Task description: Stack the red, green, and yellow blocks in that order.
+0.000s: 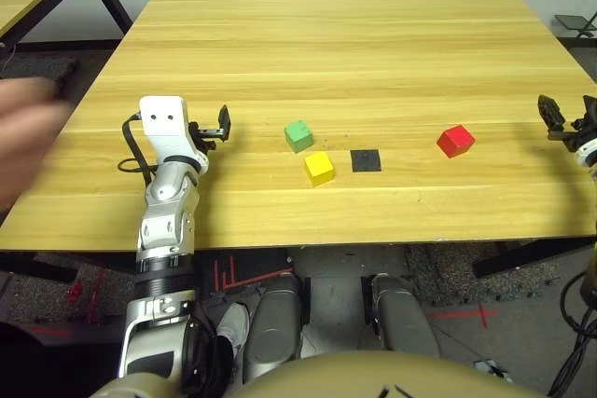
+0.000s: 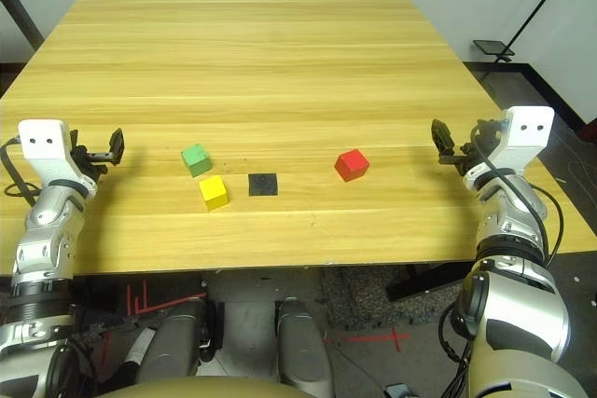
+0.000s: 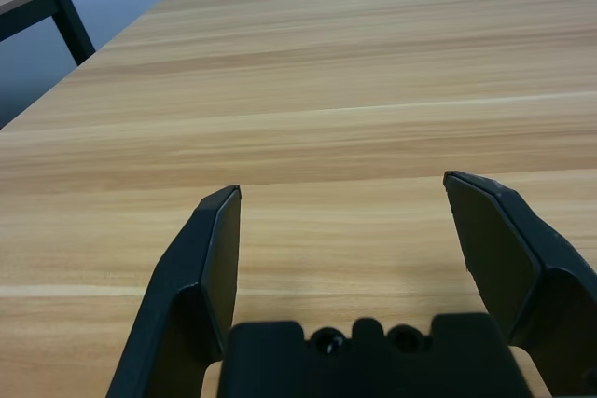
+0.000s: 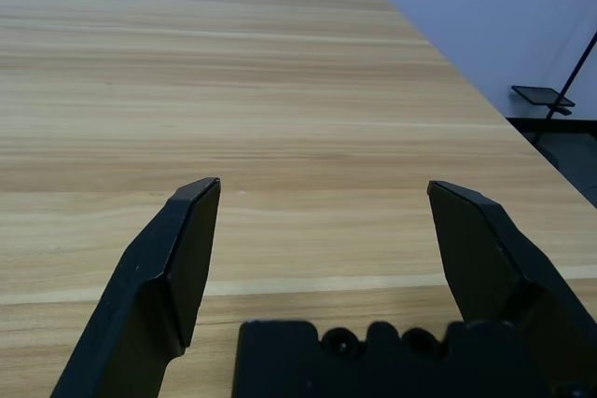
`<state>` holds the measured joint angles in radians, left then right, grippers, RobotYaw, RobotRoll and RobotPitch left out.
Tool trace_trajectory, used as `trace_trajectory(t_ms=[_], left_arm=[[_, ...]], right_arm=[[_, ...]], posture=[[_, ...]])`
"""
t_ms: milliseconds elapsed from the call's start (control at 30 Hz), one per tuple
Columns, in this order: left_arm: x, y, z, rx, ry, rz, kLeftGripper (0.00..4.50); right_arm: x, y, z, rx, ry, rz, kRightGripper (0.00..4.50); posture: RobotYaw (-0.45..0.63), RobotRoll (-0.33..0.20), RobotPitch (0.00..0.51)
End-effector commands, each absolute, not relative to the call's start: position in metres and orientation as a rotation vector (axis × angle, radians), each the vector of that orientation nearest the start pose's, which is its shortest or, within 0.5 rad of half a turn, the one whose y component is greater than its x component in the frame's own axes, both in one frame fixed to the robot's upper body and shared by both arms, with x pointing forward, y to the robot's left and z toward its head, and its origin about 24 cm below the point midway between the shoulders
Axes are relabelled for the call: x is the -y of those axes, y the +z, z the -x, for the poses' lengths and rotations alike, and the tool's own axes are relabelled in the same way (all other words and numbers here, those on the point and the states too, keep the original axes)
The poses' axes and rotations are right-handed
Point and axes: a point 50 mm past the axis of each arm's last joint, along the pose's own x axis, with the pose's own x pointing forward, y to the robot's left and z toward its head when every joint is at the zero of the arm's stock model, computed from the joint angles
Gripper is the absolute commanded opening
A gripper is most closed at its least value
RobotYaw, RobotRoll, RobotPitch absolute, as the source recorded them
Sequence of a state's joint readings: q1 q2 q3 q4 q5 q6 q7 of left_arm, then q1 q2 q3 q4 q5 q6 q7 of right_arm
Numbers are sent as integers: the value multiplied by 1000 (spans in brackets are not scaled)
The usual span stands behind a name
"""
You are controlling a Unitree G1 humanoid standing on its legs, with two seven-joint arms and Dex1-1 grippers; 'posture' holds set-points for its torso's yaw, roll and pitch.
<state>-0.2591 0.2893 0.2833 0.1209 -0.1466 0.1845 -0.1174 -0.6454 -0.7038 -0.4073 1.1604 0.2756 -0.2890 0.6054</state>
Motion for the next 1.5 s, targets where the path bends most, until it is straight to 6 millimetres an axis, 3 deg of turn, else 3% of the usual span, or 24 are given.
trace_trajectory(t_ms=[33, 133, 300, 400, 500, 633, 800, 1267, 1367, 1500], left_arm=[[-266, 80, -290, -28, 187, -64, 4439], [-271, 91, -288, 2, 193, -67, 4439], [-270, 120, -289, 50, 129, -55, 4439], [-261, 153, -291, 98, -11, -75, 4439], [-248, 165, -291, 64, -169, -90, 4439], [-225, 169, -289, -31, -427, -158, 4439], [-213, 169, -289, -89, -600, -230, 4439], [-205, 164, -288, -125, -649, -257, 4439], [-204, 163, -287, -125, -648, -253, 4500], [-206, 164, -285, -125, -644, -266, 4500]], right_arm=[[380, 107, -304, -9, -80, 65, 4500], [382, 121, -308, 9, -60, 94, 4500], [368, 132, -319, -9, 94, 96, 4500], [326, 132, -322, -99, 356, 98, 4500], [297, 132, -313, -188, 476, 92, 4500], [273, 131, -304, -286, 564, 101, 4500], [263, 119, -303, -362, 570, 120, 4500], [260, 87, -308, -439, 503, 144, 4500], [255, 84, -311, -444, 498, 141, 3884], [243, 90, -314, -446, 592, 196, 2481]], posture=[[30, -118, 84], [33, -114, 88], [67, -129, 87], [102, -151, 74], [122, -158, 74], [132, -160, 65], [146, -162, 64], [181, -152, 78], [191, -149, 80], [208, -148, 83]])
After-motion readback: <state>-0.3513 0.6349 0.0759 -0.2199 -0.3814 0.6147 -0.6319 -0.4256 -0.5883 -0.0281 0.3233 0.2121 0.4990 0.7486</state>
